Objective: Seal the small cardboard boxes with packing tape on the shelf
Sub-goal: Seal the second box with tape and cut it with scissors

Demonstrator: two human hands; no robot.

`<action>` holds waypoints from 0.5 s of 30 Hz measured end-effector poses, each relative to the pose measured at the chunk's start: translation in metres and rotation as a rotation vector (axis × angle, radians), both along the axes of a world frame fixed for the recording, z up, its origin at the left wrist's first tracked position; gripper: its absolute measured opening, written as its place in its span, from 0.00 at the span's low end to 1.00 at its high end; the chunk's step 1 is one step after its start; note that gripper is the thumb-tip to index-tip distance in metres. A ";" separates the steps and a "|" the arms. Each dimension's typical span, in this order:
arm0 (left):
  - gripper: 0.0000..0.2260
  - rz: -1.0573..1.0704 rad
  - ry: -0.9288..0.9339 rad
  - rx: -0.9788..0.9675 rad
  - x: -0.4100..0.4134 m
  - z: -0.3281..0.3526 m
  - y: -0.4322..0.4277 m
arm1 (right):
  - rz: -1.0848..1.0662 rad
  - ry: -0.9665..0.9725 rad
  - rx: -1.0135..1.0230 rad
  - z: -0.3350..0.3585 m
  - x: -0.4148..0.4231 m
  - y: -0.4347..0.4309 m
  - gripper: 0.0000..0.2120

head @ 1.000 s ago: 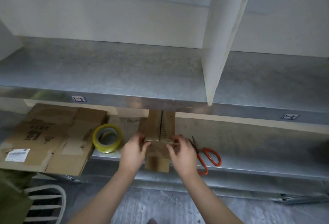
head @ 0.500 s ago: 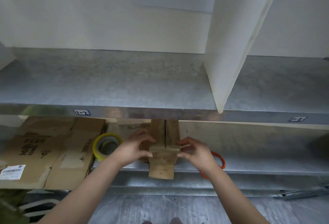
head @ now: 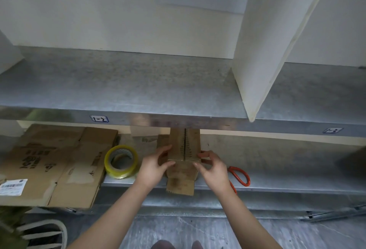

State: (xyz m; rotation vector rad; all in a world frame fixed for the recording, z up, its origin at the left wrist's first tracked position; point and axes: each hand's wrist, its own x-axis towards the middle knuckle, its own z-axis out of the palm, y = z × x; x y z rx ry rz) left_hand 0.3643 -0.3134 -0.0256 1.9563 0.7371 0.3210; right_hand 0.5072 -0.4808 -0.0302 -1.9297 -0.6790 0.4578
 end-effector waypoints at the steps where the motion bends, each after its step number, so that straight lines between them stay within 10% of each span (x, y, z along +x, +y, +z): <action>1: 0.21 0.000 0.010 -0.021 0.002 0.001 0.000 | -0.016 0.058 -0.005 0.001 0.001 0.003 0.11; 7: 0.17 0.117 -0.033 -0.295 0.010 0.013 0.003 | -0.016 0.445 0.000 0.016 0.001 0.019 0.28; 15: 0.32 0.015 -0.028 -0.334 -0.008 0.035 -0.017 | 0.041 0.332 0.062 0.034 -0.014 -0.006 0.32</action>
